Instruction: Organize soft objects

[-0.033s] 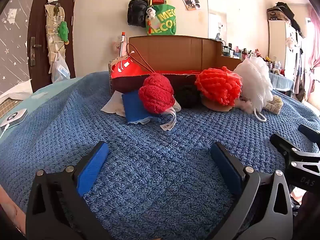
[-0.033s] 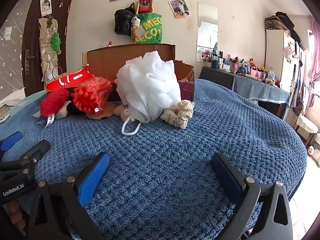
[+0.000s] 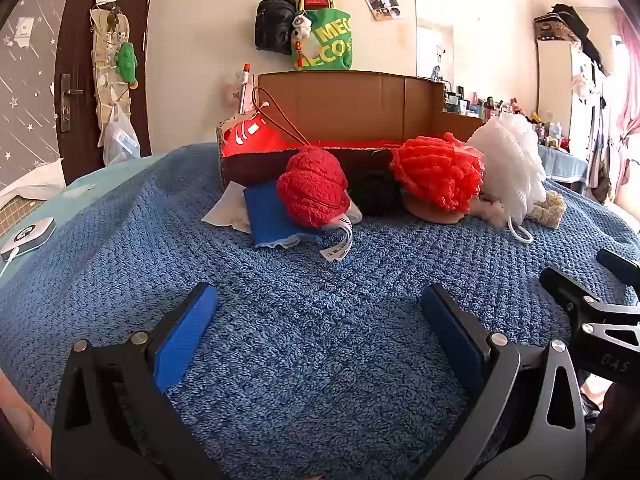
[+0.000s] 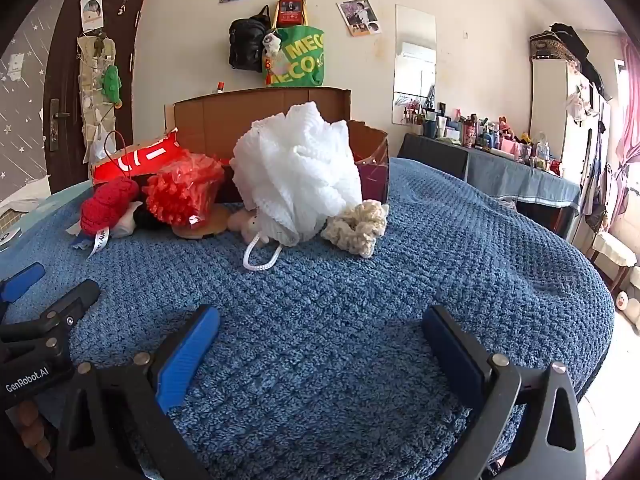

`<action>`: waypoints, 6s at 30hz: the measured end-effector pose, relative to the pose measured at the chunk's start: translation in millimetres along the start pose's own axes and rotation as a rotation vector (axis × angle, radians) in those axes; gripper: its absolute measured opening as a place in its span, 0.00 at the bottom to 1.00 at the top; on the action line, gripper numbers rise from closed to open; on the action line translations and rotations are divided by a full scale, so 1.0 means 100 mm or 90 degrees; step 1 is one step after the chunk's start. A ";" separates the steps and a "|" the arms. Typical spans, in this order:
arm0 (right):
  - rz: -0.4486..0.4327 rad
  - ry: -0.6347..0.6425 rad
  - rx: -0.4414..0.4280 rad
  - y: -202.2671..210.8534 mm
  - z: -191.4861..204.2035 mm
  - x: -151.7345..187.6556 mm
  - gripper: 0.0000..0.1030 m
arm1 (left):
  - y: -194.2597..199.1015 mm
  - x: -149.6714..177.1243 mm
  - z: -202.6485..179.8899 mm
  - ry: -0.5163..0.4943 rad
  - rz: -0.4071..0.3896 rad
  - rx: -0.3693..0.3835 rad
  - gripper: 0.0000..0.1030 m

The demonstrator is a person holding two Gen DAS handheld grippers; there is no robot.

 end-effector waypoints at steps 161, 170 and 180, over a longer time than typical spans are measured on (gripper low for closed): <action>0.069 0.050 -0.167 -0.35 -0.01 -1.42 0.64 | -0.29 -1.26 0.11 -0.117 0.100 0.150 0.33; 0.033 0.076 -0.219 -0.48 0.09 -2.18 0.64 | -0.43 -1.94 0.07 -0.138 0.075 0.216 0.33; 0.134 0.085 -0.225 -1.43 0.28 -3.00 0.64 | -1.31 -2.69 -0.08 -0.156 0.155 0.244 0.33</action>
Point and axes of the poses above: each gripper's, at about its wrist camera, not at the fingertips, and y roughly against the way its jaws point, z to its left, x to its underside, the point moved 2 cm from there along -y, roughly the way its jaws point, and after that the axes turned 11 degrees about z, right-handed, at the moved point
